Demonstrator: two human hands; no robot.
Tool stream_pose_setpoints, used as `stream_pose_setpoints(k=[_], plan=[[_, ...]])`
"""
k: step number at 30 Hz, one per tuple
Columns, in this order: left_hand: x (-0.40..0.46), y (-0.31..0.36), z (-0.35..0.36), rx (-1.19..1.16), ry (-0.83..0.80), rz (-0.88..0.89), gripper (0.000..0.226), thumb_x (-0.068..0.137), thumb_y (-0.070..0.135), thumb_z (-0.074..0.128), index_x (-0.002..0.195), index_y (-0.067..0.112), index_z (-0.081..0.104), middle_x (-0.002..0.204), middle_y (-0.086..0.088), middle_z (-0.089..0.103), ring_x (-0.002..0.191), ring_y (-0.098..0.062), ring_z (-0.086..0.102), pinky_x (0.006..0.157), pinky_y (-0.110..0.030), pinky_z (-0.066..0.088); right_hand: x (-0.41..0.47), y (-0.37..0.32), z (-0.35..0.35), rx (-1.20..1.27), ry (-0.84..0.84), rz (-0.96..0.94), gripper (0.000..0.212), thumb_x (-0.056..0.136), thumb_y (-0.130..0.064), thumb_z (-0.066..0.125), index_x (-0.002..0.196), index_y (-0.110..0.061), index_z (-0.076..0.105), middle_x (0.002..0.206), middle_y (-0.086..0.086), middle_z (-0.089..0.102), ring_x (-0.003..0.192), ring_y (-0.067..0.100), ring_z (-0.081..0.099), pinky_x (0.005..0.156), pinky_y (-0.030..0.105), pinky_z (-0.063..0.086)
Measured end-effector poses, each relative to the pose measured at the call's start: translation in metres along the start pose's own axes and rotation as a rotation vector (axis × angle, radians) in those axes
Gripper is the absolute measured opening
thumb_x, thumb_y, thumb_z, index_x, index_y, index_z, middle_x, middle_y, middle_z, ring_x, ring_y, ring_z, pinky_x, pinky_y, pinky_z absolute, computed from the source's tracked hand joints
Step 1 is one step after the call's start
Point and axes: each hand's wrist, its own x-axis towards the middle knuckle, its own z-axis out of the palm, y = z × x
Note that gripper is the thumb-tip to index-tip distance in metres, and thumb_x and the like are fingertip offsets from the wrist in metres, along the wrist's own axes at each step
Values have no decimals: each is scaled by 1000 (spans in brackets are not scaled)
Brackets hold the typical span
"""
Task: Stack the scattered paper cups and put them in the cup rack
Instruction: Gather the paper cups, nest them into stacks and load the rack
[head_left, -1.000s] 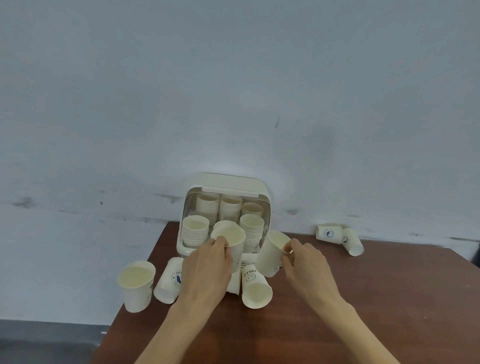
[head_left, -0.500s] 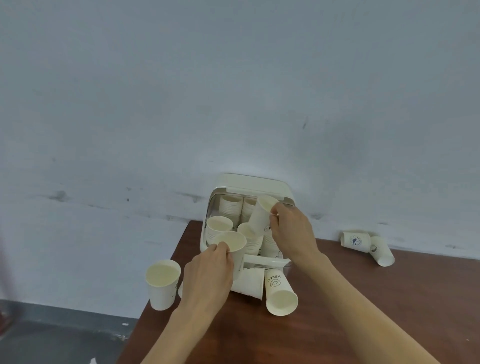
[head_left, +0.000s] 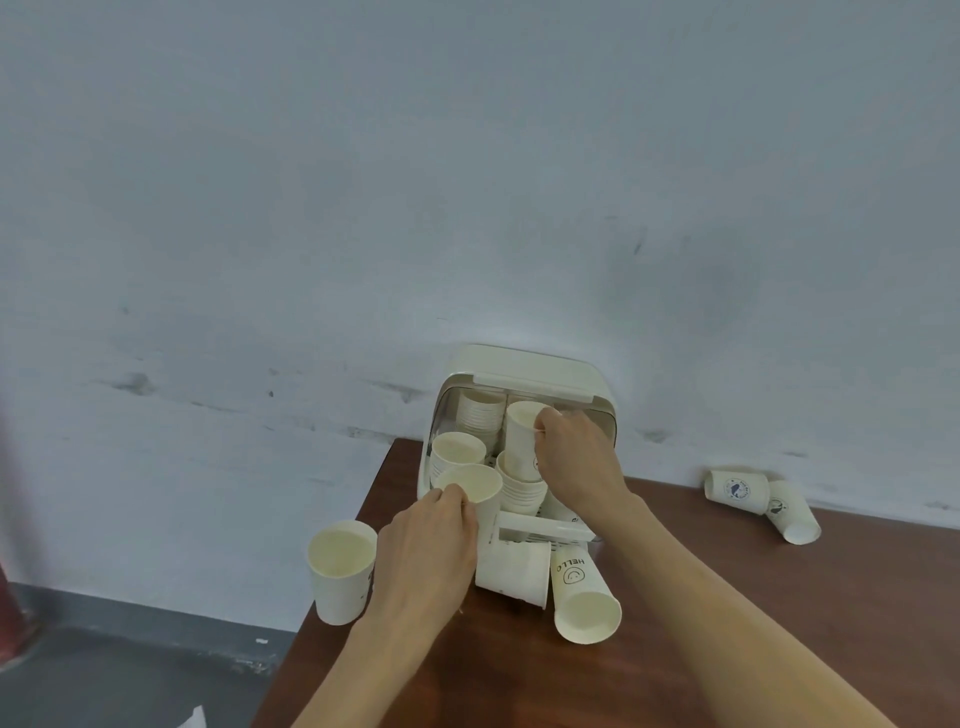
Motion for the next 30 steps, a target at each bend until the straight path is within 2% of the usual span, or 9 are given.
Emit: stream_pose_setpoints(k=[7,12,15,18,22,30], plan=[[8,-3,4,-12,22,-13,27,101,33,30,94,21,53,88,8,58,80,-18,57,69,-34,46,-4,3,14,-34,-97,6,17,94,-13,44,94,-10,61,86,7,65,82,25,56,67,39,48],[15,-5,8,-9,22,-12,29,102,34,29,91,21,52,86,8,57,76,-16,55,66,-32,43,-14,4,28,-43,-145,30,22,92,-10,42,79,-10,60,75,7,61,75,23,53,55,36,40],[20,-6,10,-5,25,-17,29,101,35,29,91,20,52,87,7,58,77,-17,55,66,-32,43,-19,4,35,-22,-177,56,26,89,-7,42,69,-11,57,66,4,61,69,21,55,56,39,50],[27,-6,10,-27,31,-7,30,101,35,30,95,19,55,89,6,60,81,-19,58,71,-37,49,-22,3,37,7,-176,74,28,89,-8,41,71,-11,62,65,2,61,68,19,54,58,39,52],[42,-3,1,-50,72,11,29,101,33,31,94,17,55,89,3,60,79,-21,57,70,-38,49,-24,-1,35,-15,-169,81,28,89,-7,42,66,-10,58,64,4,54,63,19,47,53,35,44],[96,-6,2,-107,173,34,28,101,30,35,96,14,58,87,-1,59,75,-21,56,64,-35,46,-25,1,37,-21,-138,84,28,94,-12,41,80,-13,66,78,2,61,74,18,51,59,33,46]])
